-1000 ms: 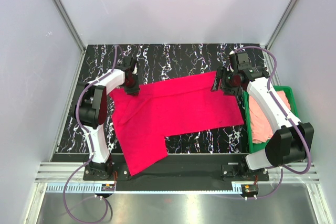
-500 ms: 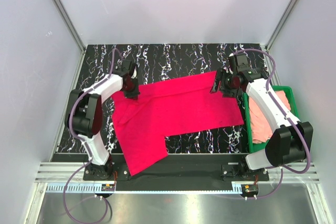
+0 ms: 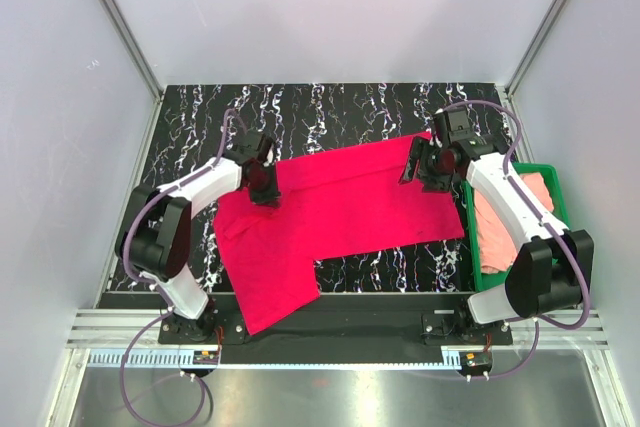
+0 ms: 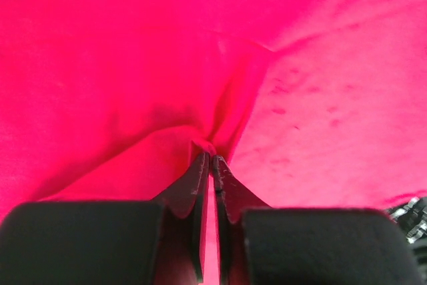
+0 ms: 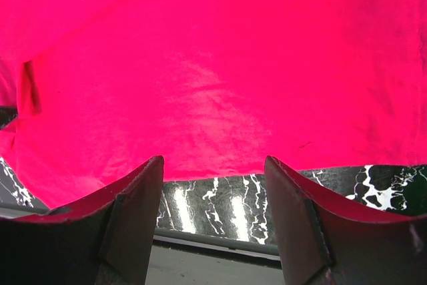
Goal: Fold and stack the t-shirts
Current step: Fold the tshirt
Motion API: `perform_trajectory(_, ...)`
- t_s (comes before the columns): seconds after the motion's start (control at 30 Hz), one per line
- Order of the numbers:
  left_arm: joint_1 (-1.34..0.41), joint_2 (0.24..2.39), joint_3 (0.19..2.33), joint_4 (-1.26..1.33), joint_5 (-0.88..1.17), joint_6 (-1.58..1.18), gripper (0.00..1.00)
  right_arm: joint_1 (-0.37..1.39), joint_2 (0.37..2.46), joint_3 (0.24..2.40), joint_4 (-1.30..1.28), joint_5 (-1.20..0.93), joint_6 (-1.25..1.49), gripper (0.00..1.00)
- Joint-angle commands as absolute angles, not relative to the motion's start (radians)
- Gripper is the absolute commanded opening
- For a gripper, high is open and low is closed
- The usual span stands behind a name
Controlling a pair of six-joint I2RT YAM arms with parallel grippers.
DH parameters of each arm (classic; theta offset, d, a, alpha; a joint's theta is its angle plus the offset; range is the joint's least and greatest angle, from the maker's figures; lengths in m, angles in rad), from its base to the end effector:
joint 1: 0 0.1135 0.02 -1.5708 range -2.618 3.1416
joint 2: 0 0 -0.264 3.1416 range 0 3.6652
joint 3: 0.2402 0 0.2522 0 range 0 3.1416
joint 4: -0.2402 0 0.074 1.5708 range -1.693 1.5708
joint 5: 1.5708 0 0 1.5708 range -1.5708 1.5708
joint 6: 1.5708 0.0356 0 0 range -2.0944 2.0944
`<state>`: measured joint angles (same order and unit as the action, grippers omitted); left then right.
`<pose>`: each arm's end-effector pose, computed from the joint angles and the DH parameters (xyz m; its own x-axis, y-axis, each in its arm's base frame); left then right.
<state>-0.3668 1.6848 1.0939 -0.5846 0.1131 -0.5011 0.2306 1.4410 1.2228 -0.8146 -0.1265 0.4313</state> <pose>0.3057 -0.1217 0.1882 -0.9462 -0.1478 -0.2877 -0.0657 0.9588 -0.2763 0.2852 0.0716 0.2870 -0.8805 0.2193 -0.4202 0.0864 0.9459 0.3126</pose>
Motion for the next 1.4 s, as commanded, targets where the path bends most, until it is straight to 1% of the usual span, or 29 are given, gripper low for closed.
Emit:
perform_trajectory(0.0,-0.402,1.628,1.089,-0.551,0.175,-0.571,0.11,0.230,1.422,1.200,-0.770,-0.160,0.448,0.69)
perform_trajectory(0.07,-0.426,1.620,1.088,-0.555,0.193,-0.598,0.23,0.232,1.431,1.190,-0.756,-0.173,0.453,0.69)
perform_trajectory(0.1,-0.449,1.609,1.089,-0.564,0.199,-0.609,0.27,0.230,1.443,1.183,-0.749,-0.184,0.456,0.69)
perform_trajectory(0.13,-0.459,1.600,1.078,-0.563,0.224,-0.614,0.28,0.232,1.450,1.180,-0.736,-0.195,0.456,0.69)
perform_trajectory(0.17,-0.472,1.588,1.066,-0.558,0.238,-0.617,0.34,0.232,1.457,1.175,-0.729,-0.215,0.459,0.69)
perform_trajectory(0.2,-0.474,1.566,1.057,-0.561,0.248,-0.620,0.37,0.233,1.471,1.172,-0.718,-0.228,0.468,0.69)
perform_trajectory(0.3,-0.472,1.484,1.032,-0.595,0.265,-0.597,0.43,0.239,1.509,1.178,-0.661,-0.284,0.488,0.69)
perform_trajectory(0.37,-0.456,1.431,1.042,-0.652,0.203,-0.569,0.44,0.261,1.529,1.202,-0.641,-0.316,0.486,0.69)
perform_trajectory(0.43,-0.421,1.365,1.042,-0.689,0.169,-0.537,0.43,0.307,1.572,1.224,-0.609,-0.336,0.488,0.69)
perform_trajectory(0.5,-0.329,1.335,1.019,-0.692,0.179,-0.509,0.42,0.343,1.623,1.241,-0.569,-0.408,0.532,0.69)
perform_trajectory(0.53,-0.293,1.330,1.006,-0.678,0.208,-0.503,0.42,0.357,1.641,1.241,-0.502,-0.441,0.560,0.69)
perform_trajectory(0.57,-0.217,1.327,0.971,-0.664,0.230,-0.499,0.42,0.370,1.661,1.239,-0.465,-0.503,0.625,0.68)
perform_trajectory(0.67,-0.102,1.331,0.928,-0.606,0.302,-0.491,0.40,0.446,1.742,1.259,-0.339,-0.566,0.701,0.66)
perform_trajectory(0.77,-0.045,1.350,0.888,-0.549,0.348,-0.491,0.34,0.524,1.830,1.301,-0.273,-0.595,0.729,0.62)
perform_trajectory(0.87,-0.031,1.381,0.867,-0.529,0.370,-0.500,0.29,0.577,1.905,1.327,-0.226,-0.604,0.753,0.56)
perform_trajectory(0.9,-0.029,1.385,0.864,-0.525,0.367,-0.505,0.28,0.584,1.937,1.333,-0.216,-0.607,0.758,0.51)
perform_trajectory(0.97,-0.025,1.381,0.845,-0.519,0.348,-0.511,0.28,0.604,1.982,1.351,-0.181,-0.627,0.775,0.48)
perform_trajectory(1.0,-0.022,1.381,0.839,-0.518,0.344,-0.517,0.27,0.612,1.994,1.358,-0.172,-0.629,0.781,0.44)
perform_trajectory(1.13,-0.002,1.388,0.808,-0.532,0.327,-0.523,0.25,0.640,2.055,1.393,-0.149,-0.647,0.804,0.35)
perform_trajectory(1.23,0.011,1.387,0.787,-0.531,0.318,-0.526,0.25,0.655,2.075,1.382,-0.117,-0.641,0.828,0.33)
perform_trajectory(1.37,0.041,1.402,0.781,-0.528,0.319,-0.520,0.25,0.676,2.127,1.407,-0.115,-0.652,0.836,0.36)
